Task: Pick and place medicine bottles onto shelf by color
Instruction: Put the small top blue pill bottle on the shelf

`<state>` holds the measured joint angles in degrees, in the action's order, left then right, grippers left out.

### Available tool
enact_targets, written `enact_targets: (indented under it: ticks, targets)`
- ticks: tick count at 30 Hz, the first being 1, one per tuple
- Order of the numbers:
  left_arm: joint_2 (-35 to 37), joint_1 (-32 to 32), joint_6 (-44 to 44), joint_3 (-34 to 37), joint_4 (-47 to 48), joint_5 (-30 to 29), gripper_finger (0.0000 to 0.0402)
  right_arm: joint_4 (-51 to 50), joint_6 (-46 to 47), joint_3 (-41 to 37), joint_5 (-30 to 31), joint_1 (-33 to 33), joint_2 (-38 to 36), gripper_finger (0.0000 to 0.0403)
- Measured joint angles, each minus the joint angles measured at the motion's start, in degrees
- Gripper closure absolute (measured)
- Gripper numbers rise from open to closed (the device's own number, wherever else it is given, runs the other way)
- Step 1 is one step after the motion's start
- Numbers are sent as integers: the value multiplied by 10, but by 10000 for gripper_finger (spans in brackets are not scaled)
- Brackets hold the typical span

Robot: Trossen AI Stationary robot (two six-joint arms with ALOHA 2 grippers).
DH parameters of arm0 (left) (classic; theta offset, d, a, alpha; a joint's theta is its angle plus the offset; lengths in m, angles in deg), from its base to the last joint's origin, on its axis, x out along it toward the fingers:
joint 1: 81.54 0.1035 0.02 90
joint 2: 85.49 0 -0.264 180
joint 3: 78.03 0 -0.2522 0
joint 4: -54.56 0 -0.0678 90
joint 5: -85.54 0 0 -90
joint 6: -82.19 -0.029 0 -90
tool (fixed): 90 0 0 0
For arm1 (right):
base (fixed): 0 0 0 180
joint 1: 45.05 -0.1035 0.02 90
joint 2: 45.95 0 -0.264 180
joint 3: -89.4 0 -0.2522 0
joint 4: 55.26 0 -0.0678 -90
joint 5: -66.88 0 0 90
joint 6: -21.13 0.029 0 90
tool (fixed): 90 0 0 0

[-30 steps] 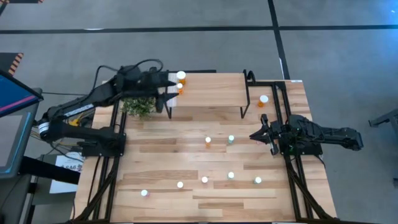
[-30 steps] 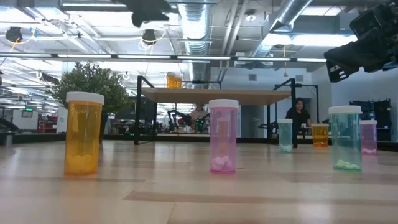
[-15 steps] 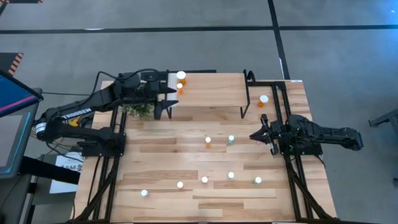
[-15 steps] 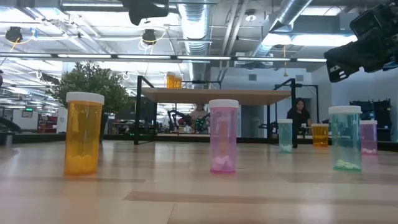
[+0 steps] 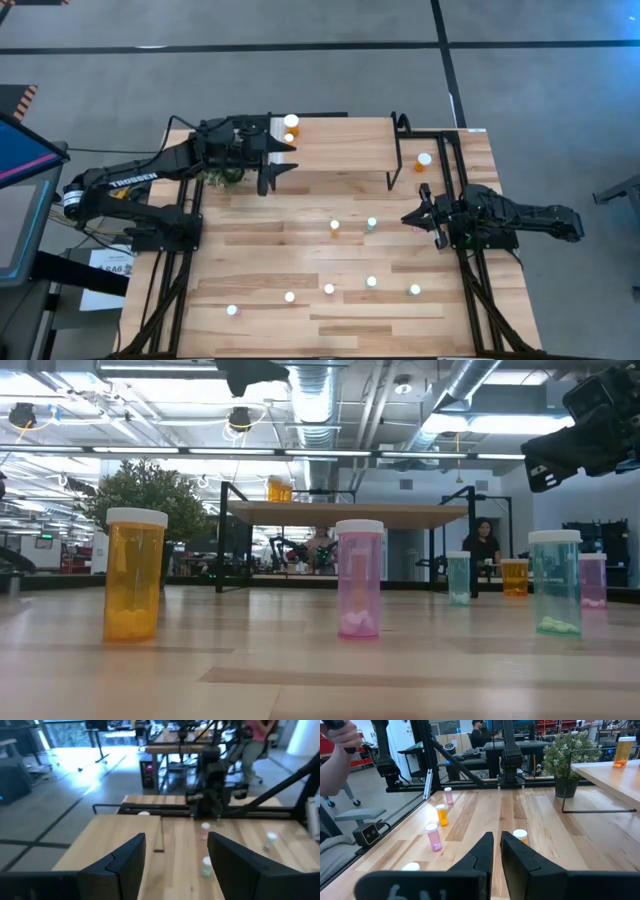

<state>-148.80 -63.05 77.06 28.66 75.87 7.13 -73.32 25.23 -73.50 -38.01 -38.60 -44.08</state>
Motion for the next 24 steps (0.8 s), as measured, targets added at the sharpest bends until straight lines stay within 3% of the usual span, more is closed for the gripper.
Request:
enact_targets:
  ticks: [6, 12, 24]
  targets:
    - [-13, -21, 11, 2, -14, 7, 230, 0, 0, 0, 0, 0, 0, 342]
    - [-14, -43, 21, 38, -123, 8, 250, 0, 0, 0, 0, 0, 0, 342]
    - [-15, -56, 20, 89, -210, 31, 269, 0, 0, 0, 0, 0, 0, 342]
